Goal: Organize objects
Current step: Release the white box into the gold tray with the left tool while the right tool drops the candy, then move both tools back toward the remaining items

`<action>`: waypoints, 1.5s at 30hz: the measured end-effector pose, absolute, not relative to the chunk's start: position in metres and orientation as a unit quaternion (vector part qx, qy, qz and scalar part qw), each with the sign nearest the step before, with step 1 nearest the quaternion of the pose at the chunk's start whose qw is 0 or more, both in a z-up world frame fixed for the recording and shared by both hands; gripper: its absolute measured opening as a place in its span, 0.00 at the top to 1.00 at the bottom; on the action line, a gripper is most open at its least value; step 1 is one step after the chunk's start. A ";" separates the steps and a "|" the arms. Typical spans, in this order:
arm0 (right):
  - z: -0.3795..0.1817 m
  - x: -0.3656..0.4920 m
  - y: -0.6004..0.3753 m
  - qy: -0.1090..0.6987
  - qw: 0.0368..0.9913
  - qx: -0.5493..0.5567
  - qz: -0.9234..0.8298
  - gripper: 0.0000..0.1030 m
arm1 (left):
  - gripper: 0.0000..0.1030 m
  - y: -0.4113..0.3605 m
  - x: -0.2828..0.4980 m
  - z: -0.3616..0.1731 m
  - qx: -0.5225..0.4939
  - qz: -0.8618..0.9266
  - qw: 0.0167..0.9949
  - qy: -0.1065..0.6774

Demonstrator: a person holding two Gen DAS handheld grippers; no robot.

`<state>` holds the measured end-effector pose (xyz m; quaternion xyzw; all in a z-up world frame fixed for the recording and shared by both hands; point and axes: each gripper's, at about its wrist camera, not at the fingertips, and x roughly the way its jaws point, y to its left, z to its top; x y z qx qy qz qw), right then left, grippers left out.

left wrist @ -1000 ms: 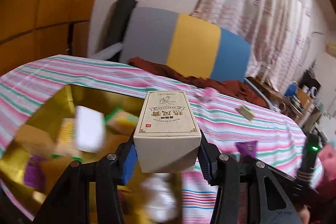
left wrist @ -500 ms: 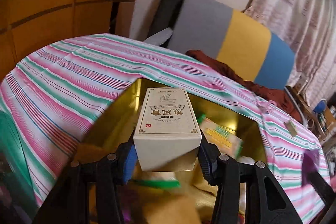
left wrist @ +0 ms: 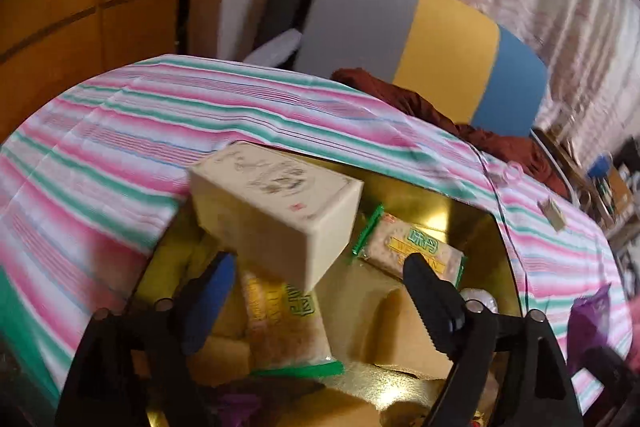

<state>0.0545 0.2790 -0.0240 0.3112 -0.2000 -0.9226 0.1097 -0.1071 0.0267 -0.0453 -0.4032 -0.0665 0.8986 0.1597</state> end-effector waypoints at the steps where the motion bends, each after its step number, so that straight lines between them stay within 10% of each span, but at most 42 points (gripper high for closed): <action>1: -0.024 0.055 0.278 -0.199 0.112 0.311 -0.923 0.67 | 0.13 0.021 -0.106 -0.044 -0.405 0.897 0.156 -0.085; 45: -0.042 0.036 0.263 -0.233 0.127 0.362 -0.894 0.59 | 0.00 0.006 0.000 -0.026 -0.338 0.922 0.133 -0.136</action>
